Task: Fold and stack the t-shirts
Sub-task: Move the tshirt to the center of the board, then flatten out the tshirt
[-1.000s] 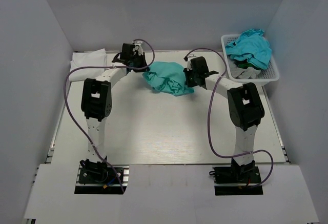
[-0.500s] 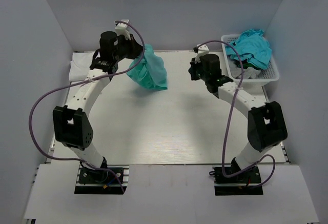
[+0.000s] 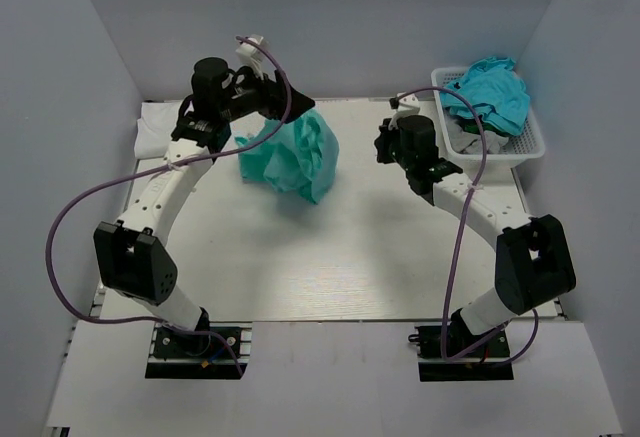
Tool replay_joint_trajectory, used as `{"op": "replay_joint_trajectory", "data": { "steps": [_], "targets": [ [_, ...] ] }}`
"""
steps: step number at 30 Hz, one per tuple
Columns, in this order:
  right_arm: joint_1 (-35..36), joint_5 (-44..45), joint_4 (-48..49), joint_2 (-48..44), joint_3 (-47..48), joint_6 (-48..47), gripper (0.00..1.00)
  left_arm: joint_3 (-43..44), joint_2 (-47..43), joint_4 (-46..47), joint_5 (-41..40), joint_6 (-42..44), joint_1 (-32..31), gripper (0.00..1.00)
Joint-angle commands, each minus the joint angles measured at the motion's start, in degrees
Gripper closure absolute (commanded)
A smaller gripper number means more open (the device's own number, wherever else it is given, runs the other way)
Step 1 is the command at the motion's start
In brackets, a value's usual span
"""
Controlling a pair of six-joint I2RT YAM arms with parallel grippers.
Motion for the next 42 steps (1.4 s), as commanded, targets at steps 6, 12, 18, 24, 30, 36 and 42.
{"op": "replay_joint_trajectory", "data": {
  "steps": [6, 12, 18, 24, 30, 36, 42],
  "targets": [
    [-0.34, 3.35, -5.73, -2.40, -0.54, 1.46, 1.00, -4.67, -0.41, -13.33, -14.85, 0.25, 0.58, 0.00],
    [0.37, -9.22, -9.07, -0.47, 0.59, -7.08, 0.97, -13.38, -2.46, -21.38, -39.02, -9.76, 1.72, 0.00],
    [1.77, -14.68, -12.76, 6.38, 2.62, -6.20, 0.29, -14.53, 3.17, -22.83, -30.22, -12.95, 2.43, 0.00],
    [4.23, -17.13, -10.66, 5.86, -2.03, -3.21, 0.10, -21.19, -1.57, -12.22, -15.97, -11.28, 0.41, 0.00],
    [6.43, -18.02, -11.80, 7.70, -2.65, -4.09, 0.10, -25.34, -2.90, -8.85, -10.76, -8.11, -2.83, 0.00],
    [7.05, -16.09, -8.75, 8.85, -3.71, -1.89, 0.10, -22.72, 4.13, -11.93, -12.79, -3.81, -5.48, 0.05],
    [6.87, -14.76, -7.93, 11.48, -2.04, 0.04, 0.19, -21.48, 6.77, -13.14, -14.36, -3.01, -6.54, 0.35]
  ]
}}
